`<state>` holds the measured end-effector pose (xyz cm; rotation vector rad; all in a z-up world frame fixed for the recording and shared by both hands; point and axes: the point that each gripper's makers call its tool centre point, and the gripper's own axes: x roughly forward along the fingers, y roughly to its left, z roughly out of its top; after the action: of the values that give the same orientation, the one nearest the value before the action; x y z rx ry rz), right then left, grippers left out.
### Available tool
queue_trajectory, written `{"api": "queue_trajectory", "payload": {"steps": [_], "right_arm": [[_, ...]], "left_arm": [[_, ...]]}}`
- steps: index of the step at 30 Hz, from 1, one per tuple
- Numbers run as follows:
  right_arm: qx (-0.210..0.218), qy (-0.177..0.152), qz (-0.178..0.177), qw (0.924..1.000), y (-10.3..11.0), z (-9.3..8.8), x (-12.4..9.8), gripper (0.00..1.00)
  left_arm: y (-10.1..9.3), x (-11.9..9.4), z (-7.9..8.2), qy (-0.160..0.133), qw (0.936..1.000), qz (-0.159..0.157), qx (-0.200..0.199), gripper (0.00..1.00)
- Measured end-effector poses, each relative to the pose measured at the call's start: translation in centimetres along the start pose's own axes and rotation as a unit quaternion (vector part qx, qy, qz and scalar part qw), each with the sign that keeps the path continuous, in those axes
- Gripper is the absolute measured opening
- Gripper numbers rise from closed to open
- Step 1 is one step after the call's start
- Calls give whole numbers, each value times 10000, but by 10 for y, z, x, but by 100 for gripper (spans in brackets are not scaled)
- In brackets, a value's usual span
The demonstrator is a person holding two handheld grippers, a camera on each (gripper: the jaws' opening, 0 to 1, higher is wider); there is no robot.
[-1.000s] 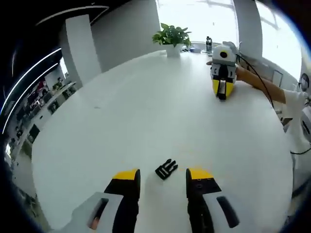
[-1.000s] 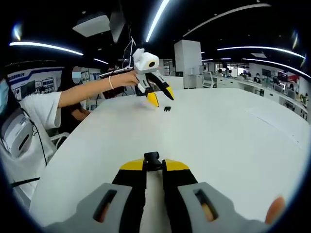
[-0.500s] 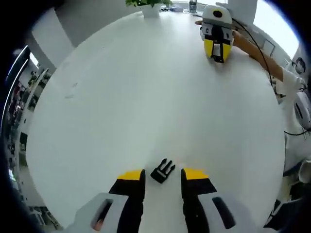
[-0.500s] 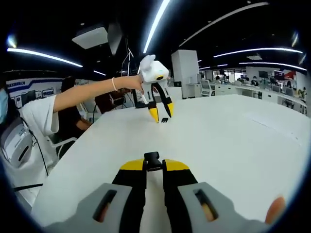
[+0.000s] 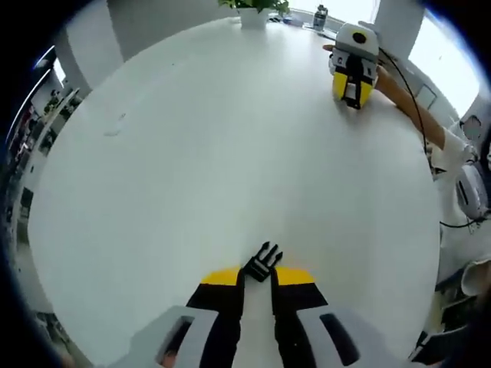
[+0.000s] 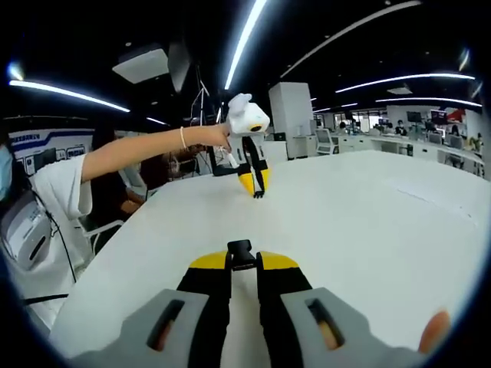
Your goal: Snap the two parts of the plastic buckle together until the buckle closes and remains connected.
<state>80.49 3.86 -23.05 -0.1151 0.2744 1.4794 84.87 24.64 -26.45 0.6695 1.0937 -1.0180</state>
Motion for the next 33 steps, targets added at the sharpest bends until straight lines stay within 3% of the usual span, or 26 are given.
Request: {"api": "queue_trajectory", "payload": {"steps": [2, 3, 4, 11, 17, 21, 26, 27, 29, 31, 33], "right_arm": [[6, 1, -5, 10000, 0, 0, 0, 12], [7, 0, -10, 10000, -1, 0, 0, 12], [7, 3, -14, 10000, -1, -1, -1, 12], [35, 24, -43, 10000, -1, -3, -2, 12], [49, 59, -47, 10000, -2, -4, -2, 12], [46, 40, -70, 10000, -1, -3, -3, 12], [46, 27, -102, 9999, -2, -2, -5, 12], [52, 25, -105, 9999, -2, -2, -5, 12], [67, 26, -119, 9999, -2, -2, -5, 12], [85, 9, -133, 9999, -2, -2, -6, 12], [93, -12, -146, 9999, -2, -1, -6, 12]], "left_arm": [[1, -1, 0, -6, 10000, 20, -57, 10], [-7, 0, -1, 24, 9997, -241, 1, 0], [-6, 0, 4, -119, 9997, -219, 8, 0], [-13, 1, 3, -48, 9994, -337, -45, 0], [-32, 5, 11, 241, 9980, -398, 421, 3], [-47, 6, 28, 222, 9976, -355, 544, 10], [-69, 5, 51, 64, 9976, -542, 426, 18], [-75, 5, 55, 66, 9975, -589, 380, 18], [-97, 7, 62, 141, 9944, -993, 345, 18], [-108, 8, 64, 346, 9914, -1217, 341, 15], [-113, 11, 69, 396, 9914, -1185, 398, 11]]}}
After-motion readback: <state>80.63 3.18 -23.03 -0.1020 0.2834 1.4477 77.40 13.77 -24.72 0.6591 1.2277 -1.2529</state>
